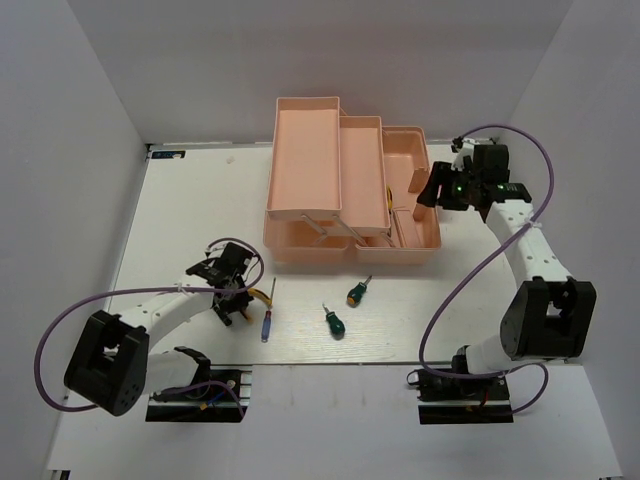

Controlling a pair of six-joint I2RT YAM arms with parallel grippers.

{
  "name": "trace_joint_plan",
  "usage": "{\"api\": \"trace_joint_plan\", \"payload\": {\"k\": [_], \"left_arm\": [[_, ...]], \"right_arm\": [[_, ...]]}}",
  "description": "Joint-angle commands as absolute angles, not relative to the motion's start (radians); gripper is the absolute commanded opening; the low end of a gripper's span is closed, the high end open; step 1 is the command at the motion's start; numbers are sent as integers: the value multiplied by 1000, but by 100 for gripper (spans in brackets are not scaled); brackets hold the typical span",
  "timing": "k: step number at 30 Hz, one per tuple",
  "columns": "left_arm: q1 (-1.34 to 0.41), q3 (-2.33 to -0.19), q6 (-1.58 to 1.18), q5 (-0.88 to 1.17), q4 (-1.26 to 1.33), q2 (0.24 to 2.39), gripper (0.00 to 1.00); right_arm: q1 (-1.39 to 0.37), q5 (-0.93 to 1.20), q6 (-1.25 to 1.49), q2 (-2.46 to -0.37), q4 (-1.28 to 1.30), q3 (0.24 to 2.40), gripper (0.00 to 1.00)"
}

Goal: Sort the tools into containers

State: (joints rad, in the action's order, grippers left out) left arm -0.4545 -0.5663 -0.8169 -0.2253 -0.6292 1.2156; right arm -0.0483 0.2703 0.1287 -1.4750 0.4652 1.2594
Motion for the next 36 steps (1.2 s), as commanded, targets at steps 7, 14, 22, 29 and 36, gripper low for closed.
{"api": "trace_joint_plan", "payload": {"k": [7,14,22,29,36], "left_arm": [[-535,-673,-715,-195,-693,1001,0],[-555,-640,-394,286,-376,793,0],[-609,-722,-356,880,131,955,0],[-735,-1111,-319,945,209,1333,0],[-772,-1442,-351,763,238,1736,0]], "right_arm": [[41,399,140,-1376,379,1178,90],[101,506,143,-1370,368,1154,0],[161,1087,-240,-1416,647,1215,0],[141,1036,-365,-1433,746,1224,10],[152,629,-226,-1258,557,1119,10]]}}
